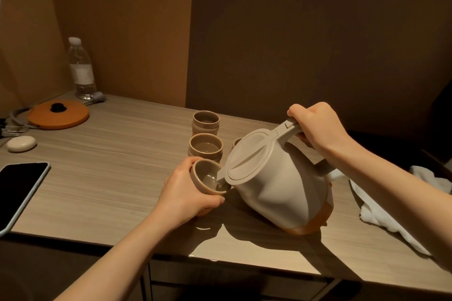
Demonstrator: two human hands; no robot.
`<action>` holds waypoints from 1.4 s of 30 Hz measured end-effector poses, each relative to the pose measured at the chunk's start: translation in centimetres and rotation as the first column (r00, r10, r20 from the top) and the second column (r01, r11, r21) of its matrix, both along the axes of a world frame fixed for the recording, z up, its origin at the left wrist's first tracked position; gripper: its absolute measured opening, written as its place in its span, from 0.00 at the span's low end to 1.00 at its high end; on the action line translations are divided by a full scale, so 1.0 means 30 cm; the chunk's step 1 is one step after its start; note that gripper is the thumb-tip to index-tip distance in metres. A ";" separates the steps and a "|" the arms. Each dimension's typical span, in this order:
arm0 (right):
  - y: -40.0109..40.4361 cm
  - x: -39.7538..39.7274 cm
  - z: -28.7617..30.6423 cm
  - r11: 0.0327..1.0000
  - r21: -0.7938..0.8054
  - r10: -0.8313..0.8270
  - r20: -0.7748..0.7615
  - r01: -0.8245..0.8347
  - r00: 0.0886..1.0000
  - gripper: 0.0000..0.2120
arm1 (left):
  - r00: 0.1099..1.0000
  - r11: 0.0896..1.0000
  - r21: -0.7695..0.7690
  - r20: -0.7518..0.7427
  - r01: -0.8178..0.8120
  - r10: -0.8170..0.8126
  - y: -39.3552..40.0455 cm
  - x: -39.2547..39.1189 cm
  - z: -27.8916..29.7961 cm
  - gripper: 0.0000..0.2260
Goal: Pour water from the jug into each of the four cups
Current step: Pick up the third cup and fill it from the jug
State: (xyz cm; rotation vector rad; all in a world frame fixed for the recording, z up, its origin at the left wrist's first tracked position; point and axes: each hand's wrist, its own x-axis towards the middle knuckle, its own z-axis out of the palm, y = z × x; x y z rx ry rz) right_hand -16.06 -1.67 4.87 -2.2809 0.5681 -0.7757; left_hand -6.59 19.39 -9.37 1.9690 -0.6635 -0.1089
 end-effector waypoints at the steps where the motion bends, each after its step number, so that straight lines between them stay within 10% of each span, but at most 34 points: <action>1: 0.000 0.002 -0.001 1.000 -0.001 0.000 0.000 0.000 1.000 0.22 | 1.000 1.000 -0.001 0.002 0.001 -0.001 0.000 0.000 0.000 0.39; 42: -0.129 -0.119 -0.038 0.975 0.220 0.006 0.141 -0.037 0.990 0.24 | 0.999 0.995 -0.100 -0.024 0.025 -0.027 -0.072 -0.050 0.052 0.38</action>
